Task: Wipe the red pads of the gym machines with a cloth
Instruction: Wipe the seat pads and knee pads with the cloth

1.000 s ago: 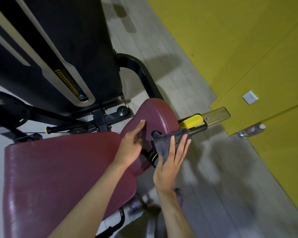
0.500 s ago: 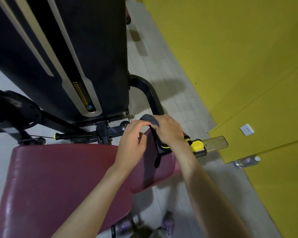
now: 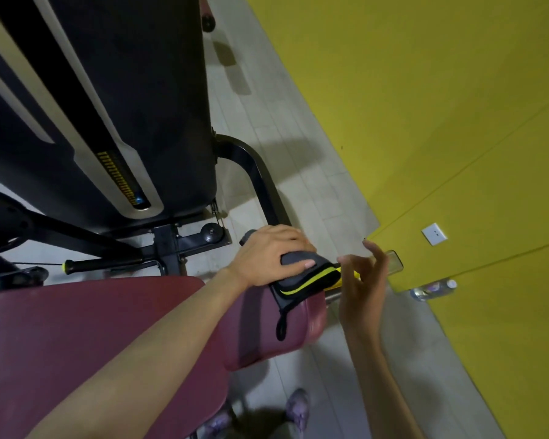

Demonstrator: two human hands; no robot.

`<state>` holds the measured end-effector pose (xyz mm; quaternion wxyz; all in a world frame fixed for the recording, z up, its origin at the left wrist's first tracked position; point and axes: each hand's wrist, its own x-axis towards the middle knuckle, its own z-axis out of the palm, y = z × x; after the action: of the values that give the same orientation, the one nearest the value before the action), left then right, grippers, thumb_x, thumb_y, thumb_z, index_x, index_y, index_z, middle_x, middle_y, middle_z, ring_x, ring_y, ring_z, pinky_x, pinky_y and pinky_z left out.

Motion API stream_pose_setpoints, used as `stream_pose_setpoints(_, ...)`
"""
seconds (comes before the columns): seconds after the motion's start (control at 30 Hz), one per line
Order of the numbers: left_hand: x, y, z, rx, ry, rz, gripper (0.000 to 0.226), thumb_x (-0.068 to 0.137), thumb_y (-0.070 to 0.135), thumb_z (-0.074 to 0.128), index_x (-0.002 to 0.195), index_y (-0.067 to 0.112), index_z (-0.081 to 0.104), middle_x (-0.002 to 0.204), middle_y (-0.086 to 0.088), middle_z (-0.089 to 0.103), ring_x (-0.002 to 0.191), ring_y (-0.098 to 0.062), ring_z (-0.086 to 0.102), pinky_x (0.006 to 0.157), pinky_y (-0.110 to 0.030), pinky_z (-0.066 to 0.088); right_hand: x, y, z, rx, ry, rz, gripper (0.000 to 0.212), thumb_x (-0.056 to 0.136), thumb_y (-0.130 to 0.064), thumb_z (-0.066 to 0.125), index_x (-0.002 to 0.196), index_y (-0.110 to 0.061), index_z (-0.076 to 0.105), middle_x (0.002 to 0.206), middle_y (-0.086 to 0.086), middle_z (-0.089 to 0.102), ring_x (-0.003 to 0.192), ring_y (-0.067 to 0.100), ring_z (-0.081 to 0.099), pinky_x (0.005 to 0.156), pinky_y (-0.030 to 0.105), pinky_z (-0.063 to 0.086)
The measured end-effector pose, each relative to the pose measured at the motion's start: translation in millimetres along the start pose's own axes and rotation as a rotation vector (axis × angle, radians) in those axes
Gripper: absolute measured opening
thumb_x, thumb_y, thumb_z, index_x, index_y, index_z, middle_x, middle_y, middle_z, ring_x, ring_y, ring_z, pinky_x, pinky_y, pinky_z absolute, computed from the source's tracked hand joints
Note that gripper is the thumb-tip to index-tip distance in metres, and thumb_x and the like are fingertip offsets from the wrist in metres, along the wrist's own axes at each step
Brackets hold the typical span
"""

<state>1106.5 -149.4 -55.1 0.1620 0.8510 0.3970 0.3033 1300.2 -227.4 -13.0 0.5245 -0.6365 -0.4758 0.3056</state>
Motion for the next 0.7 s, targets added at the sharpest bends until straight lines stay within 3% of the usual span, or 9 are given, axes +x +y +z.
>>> stream_pose_setpoints(0.13, -2.2, -11.2, 18.2, -0.234, 0.199, -0.247, 0.036, 0.106, 0.042, 0.047, 0.105, 0.027, 0.080, 0.107, 0.015, 0.076, 0.107, -0.005, 0.067, 0.094, -0.031, 0.051, -3.8, -6.9, 18.9, -0.127, 0.016, -0.056, 0.018, 0.103, -0.018, 0.054, 0.116, -0.029, 0.050, 0.104, -0.006, 0.064, 0.089, 0.021, 0.066, 0.069, 0.050, 0.057)
stream_pose_setpoints(0.2, -12.0, -23.2, 25.1, -0.426, 0.214, -0.541, 0.056, 0.103, 0.055, 0.042, 0.076, 0.019, 0.075, 0.078, 0.012, 0.070, 0.075, -0.002, 0.064, 0.071, -0.030, 0.048, -3.6, -10.5, 28.6, -0.214, 0.030, -0.142, 0.012, 0.099, -0.026, 0.051, 0.107, -0.034, 0.048, 0.105, -0.014, 0.057, 0.096, 0.024, 0.060, 0.078, 0.045, 0.052)
stream_pose_setpoints(0.23, -18.6, -30.8, 28.6, -0.522, 0.241, -0.704, 0.068, 0.098, 0.065, 0.041, 0.060, 0.011, 0.058, 0.061, 0.007, 0.057, 0.059, -0.006, 0.052, 0.061, -0.031, 0.038, -2.3, -11.6, 33.0, -0.249, 0.005, -0.174, 0.011, 0.098, -0.026, 0.051, 0.104, -0.035, 0.048, 0.101, -0.014, 0.055, 0.095, 0.024, 0.058, 0.080, 0.039, 0.049)
stream_pose_setpoints(0.27, -25.6, -37.3, 32.3, -0.590, 0.269, -0.846, 0.074, 0.092, 0.073, 0.041, 0.056, 0.008, 0.042, 0.055, 0.000, 0.042, 0.052, -0.011, 0.040, 0.059, -0.033, 0.030, -0.1, -10.7, 37.0, -0.290, -0.049, -0.207, 0.009, 0.098, -0.025, 0.051, 0.102, -0.032, 0.049, 0.099, -0.013, 0.054, 0.094, 0.022, 0.055, 0.081, 0.033, 0.045)
stream_pose_setpoints(0.33, -37.9, -46.8, 40.7, -0.662, 0.297, -1.007, 0.073, 0.085, 0.082, 0.042, 0.058, 0.014, 0.035, 0.055, -0.004, 0.033, 0.052, -0.016, 0.033, 0.060, -0.036, 0.025, 5.4, -6.8, 49.1, -0.405, -0.187, -0.281, 0.003, 0.097, -0.025, 0.053, 0.099, -0.024, 0.055, 0.099, -0.009, 0.054, 0.092, 0.016, 0.050, 0.081, 0.025, 0.038)
stream_pose_setpoints(0.47, -38.8, -32.5, 48.1, -0.632, 0.327, -0.944, 0.067, 0.091, 0.082, 0.036, 0.060, 0.023, 0.043, 0.057, 0.007, 0.045, 0.057, -0.013, 0.043, 0.062, -0.039, 0.033, 10.8, 3.5, 74.4, -0.504, -0.282, -0.258, 0.003, 0.099, -0.016, 0.056, 0.098, -0.018, 0.057, 0.102, -0.005, 0.049, 0.094, 0.013, 0.044, 0.085, 0.024, 0.035)
stream_pose_setpoints(0.53, -36.5, -19.5, 45.3, -0.613, 0.363, -0.810, 0.055, 0.099, 0.070, 0.037, 0.087, 0.028, 0.070, 0.084, 0.012, 0.068, 0.083, -0.007, 0.064, 0.078, -0.038, 0.048, 8.7, 3.8, 77.2, -0.468, -0.199, -0.252, 0.008, 0.098, -0.008, 0.052, 0.096, -0.015, 0.052, 0.097, -0.003, 0.047, 0.089, 0.018, 0.045, 0.081, 0.028, 0.037)
stream_pose_setpoints(0.6, -34.6, -14.9, 41.7, -0.609, 0.351, -0.686, 0.054, 0.101, 0.061, 0.043, 0.121, 0.019, 0.071, 0.115, 0.009, 0.072, 0.113, -0.011, 0.065, 0.097, -0.032, 0.049, 7.4, 2.9, 75.9, -0.440, -0.163, -0.290, 0.010, 0.096, -0.003, 0.048, 0.096, -0.012, 0.051, 0.095, 0.000, 0.048, 0.085, 0.023, 0.048, 0.078, 0.037, 0.044)
stream_pose_setpoints(0.7, -37.2, -23.9, 46.0, -0.642, 0.361, -0.641, 0.047, 0.104, 0.053, 0.046, 0.118, 0.016, 0.071, 0.109, 0.007, 0.072, 0.106, -0.012, 0.067, 0.091, -0.035, 0.051, 11.0, 5.4, 77.7, -0.470, -0.217, -0.312, 0.012, 0.093, -0.001, 0.047, 0.098, -0.010, 0.054, 0.097, 0.001, 0.050, 0.088, 0.021, 0.049, 0.078, 0.042, 0.047)
